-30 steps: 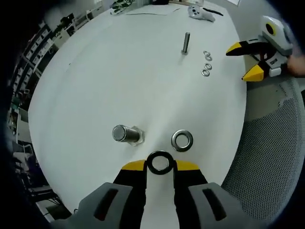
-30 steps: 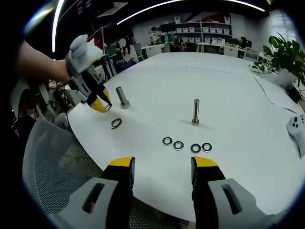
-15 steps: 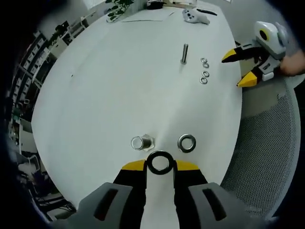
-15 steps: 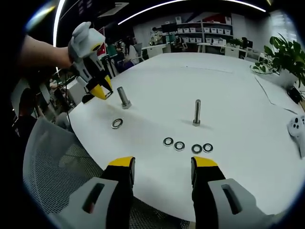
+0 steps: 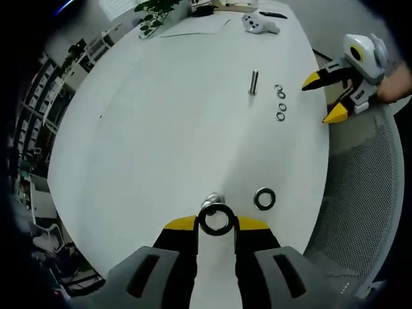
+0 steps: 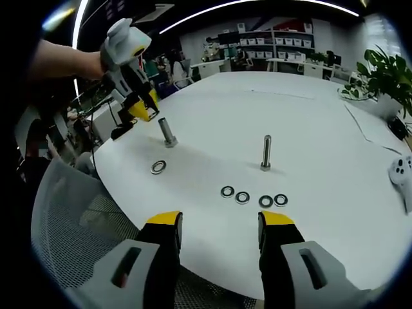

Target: Place the washer onto the threaded stud by aligning its center hole with the stud, sliding it down to the base, and recovering from edge contact or off-axis alignment until the washer reaches the visible bottom stop.

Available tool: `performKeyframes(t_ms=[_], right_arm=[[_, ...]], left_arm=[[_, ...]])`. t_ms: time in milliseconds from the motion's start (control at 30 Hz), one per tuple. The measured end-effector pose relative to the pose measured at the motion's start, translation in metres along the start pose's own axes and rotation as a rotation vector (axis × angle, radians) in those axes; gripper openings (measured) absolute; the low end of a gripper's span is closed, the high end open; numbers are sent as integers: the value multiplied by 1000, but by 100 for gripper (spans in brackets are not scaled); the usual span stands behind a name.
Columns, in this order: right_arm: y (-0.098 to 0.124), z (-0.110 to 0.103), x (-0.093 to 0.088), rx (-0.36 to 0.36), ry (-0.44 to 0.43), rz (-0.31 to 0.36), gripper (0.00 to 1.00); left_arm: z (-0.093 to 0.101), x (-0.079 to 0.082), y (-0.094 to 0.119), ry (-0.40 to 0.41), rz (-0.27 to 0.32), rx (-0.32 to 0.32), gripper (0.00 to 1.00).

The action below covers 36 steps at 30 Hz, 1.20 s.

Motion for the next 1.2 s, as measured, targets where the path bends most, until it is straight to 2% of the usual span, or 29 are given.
performKeyframes(t_ms=[633, 967, 1200], right_arm=[[1, 1, 1, -9, -3, 7, 50], [-1, 1, 1, -15, -7, 11, 50], [-2, 1, 0, -18, -5, 13, 50]], left_arm=[[-7, 4, -17, -33, -22, -11, 19], [-7, 1, -24, -45, -38, -26, 19], [-8, -1, -36, -50, -48, -34, 19]])
Point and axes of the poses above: the point that each gripper's makers call its tool centre point, and the gripper's own axes: y roughly backward along the fingers, z roughly to its right, x roughly out of its top, the point moved 7 cm from there along y, roughly backward along the fingers, and after that the axes turned 10 degrees about -y, right-handed, at the moved point
